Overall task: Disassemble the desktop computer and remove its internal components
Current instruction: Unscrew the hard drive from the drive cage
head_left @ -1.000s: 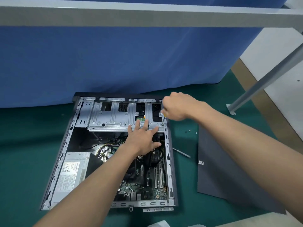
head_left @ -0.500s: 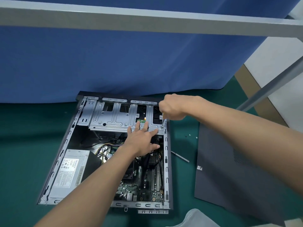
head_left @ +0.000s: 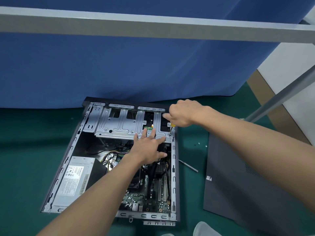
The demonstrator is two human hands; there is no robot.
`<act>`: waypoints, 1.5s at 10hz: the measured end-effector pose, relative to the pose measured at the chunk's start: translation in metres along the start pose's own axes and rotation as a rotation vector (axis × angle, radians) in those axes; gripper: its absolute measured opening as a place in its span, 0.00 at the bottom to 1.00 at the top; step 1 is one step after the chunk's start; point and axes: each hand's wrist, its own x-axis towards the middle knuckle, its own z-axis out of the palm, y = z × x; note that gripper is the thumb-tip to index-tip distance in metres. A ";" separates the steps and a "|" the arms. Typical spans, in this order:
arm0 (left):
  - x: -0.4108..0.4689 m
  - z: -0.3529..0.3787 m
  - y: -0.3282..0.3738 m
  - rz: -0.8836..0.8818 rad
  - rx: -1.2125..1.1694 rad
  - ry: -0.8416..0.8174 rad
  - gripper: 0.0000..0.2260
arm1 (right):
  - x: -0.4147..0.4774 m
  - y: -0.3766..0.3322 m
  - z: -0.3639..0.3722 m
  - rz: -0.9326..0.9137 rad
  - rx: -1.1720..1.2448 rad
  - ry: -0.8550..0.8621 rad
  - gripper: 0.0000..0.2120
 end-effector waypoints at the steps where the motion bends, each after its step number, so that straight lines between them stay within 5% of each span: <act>1: -0.001 0.000 0.000 0.001 -0.004 0.001 0.31 | -0.003 -0.001 -0.002 -0.021 0.017 -0.001 0.16; 3: 0.000 0.000 0.000 0.001 0.005 0.002 0.31 | -0.002 0.000 -0.006 -0.125 0.113 0.001 0.10; 5: 0.000 0.001 0.000 0.003 0.008 0.004 0.31 | -0.004 -0.002 0.007 0.057 -0.026 0.120 0.22; 7: 0.001 0.002 -0.001 0.007 0.012 0.018 0.31 | -0.006 -0.001 -0.003 -0.072 0.037 0.037 0.06; 10: 0.002 0.003 -0.001 0.001 0.004 0.020 0.31 | -0.007 -0.006 0.002 0.093 -0.070 0.052 0.24; 12: 0.002 0.004 -0.001 0.002 0.007 0.026 0.31 | -0.006 -0.005 -0.003 0.005 0.046 0.058 0.06; 15: 0.002 0.004 -0.001 -0.001 0.000 0.024 0.31 | -0.005 -0.001 0.003 0.090 -0.011 0.078 0.19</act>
